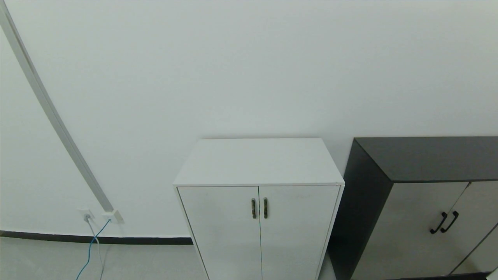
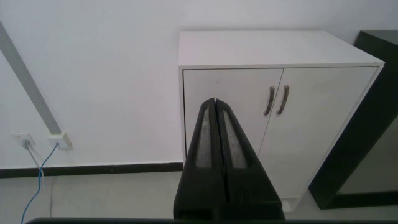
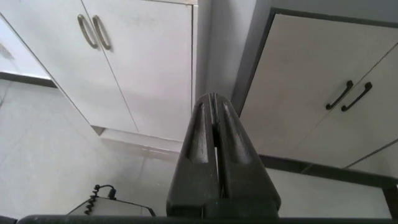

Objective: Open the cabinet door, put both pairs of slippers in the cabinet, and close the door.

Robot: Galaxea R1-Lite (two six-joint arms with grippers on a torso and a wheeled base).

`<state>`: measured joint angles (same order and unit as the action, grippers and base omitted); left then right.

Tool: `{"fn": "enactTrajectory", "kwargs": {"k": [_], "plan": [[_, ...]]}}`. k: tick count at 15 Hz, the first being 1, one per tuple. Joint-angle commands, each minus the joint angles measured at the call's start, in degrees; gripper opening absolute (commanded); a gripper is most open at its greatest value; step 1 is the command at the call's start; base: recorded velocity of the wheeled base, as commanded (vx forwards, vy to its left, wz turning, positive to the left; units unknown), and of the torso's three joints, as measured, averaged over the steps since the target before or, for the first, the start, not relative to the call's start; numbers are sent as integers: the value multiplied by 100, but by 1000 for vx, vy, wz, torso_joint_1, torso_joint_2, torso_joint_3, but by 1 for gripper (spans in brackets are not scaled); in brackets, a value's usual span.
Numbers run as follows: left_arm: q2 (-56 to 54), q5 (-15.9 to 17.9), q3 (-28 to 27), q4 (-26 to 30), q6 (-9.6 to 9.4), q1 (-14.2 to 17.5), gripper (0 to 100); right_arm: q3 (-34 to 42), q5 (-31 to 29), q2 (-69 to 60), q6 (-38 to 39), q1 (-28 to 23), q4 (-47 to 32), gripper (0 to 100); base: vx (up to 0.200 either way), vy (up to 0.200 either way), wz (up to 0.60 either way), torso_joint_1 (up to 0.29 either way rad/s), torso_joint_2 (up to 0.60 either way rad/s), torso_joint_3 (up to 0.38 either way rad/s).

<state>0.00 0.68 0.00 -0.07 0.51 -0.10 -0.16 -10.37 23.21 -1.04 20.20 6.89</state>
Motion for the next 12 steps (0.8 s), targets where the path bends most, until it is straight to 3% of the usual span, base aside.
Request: {"fn": "enactTrajectory", "kwargs": {"k": [1, 4, 12], "plan": [[0, 2, 0, -1, 2, 1, 0, 16, 62, -36, -2, 2, 6, 0, 0, 0, 0, 0, 0, 0], [0, 2, 0, -1, 2, 1, 0, 7, 519, -150, -2, -25, -144, 0, 0, 0, 0, 0, 0, 0], [9, 2, 0, -1, 2, 1, 0, 7, 967, -387, 33, -60, -706, 0, 0, 0, 0, 0, 0, 0]]}}
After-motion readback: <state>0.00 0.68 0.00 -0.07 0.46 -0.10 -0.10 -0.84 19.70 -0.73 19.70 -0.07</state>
